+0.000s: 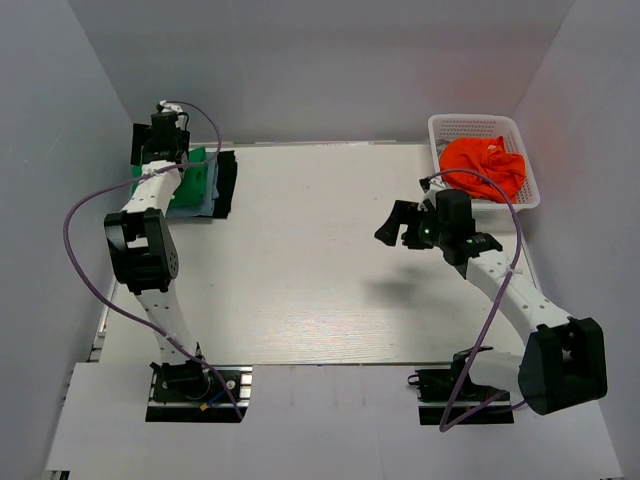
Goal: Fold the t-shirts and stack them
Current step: Put the neatly folded tshirt into the corner of the board with the left arm
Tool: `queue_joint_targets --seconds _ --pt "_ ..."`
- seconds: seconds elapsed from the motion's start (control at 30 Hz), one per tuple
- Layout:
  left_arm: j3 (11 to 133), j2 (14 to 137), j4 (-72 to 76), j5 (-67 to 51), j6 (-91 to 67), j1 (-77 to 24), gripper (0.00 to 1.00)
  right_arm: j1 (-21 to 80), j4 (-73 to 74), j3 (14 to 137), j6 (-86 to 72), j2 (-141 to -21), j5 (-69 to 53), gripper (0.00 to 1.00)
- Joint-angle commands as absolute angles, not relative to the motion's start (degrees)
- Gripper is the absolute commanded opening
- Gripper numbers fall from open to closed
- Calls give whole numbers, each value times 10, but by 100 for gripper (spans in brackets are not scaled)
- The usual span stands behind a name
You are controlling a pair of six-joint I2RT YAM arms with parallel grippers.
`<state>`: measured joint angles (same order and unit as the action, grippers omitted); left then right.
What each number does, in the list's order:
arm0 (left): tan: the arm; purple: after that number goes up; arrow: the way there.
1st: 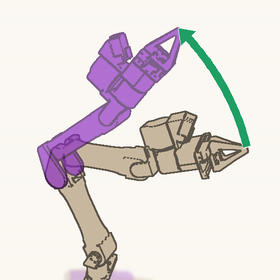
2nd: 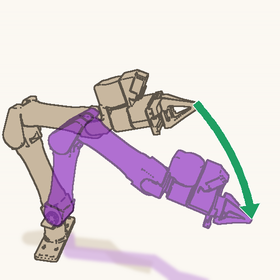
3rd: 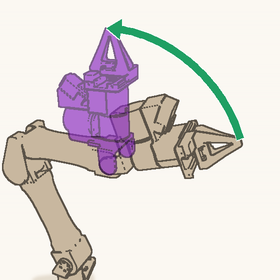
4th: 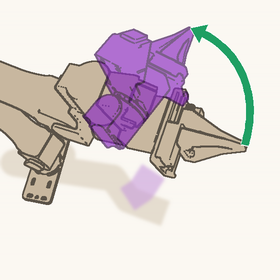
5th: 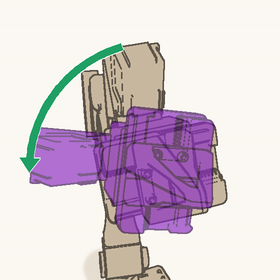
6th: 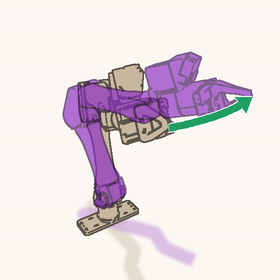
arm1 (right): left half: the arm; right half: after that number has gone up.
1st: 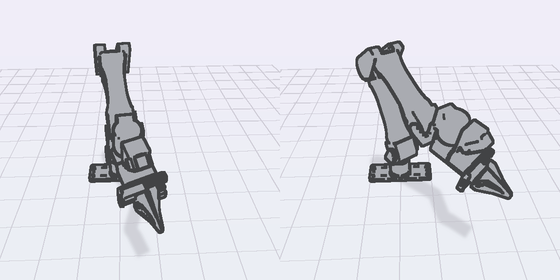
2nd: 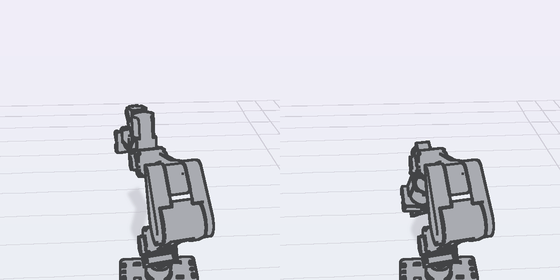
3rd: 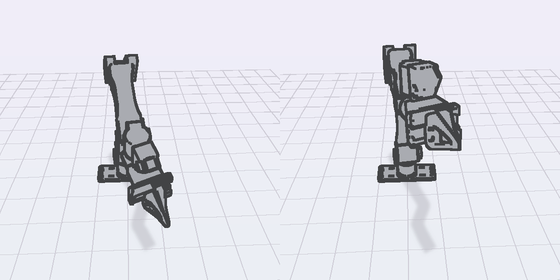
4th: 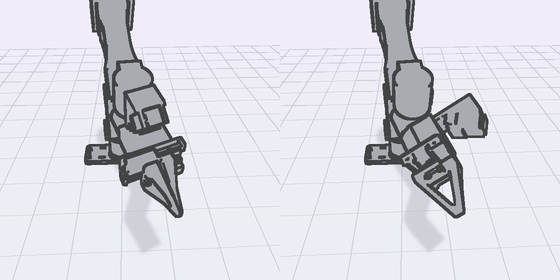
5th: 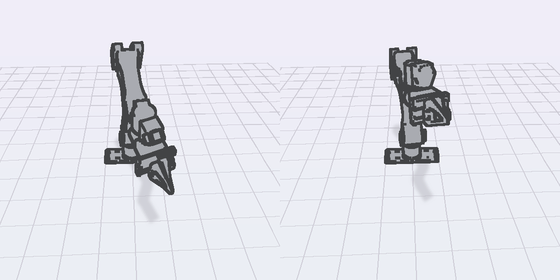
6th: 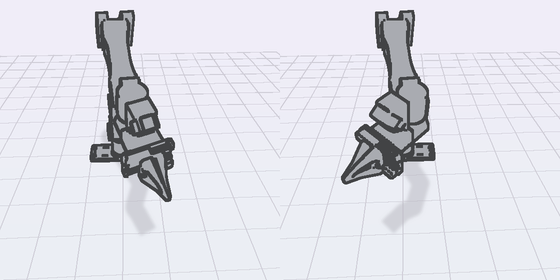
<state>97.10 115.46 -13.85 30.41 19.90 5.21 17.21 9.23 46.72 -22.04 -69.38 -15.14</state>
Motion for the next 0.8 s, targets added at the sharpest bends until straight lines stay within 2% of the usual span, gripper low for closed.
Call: queue_joint_targets --seconds 0.0,0.17,0.43,0.47,0.5,0.57,0.77 --pt "1001 1136 -147 294 173 56 100 172 70 492 -229 -686 -166 90" --pt "982 1086 -170 251 135 42 100 171 69 474 -235 -655 -169 90" --pt "942 976 -244 -19 -54 28 100 170 64 410 -249 -598 -195 90" --pt "918 962 -244 -49 -77 19 100 170 55 397 -250 -576 -198 90" --pt "892 926 -228 -127 -95 11 100 173 50 370 -250 -570 -198 90" --pt "776 876 -143 -197 -143 -31 100 171 57 341 -256 -548 -186 90" --pt "442 659 13 -171 -268 -197 100 171 112 293 -247 -496 -107 90"
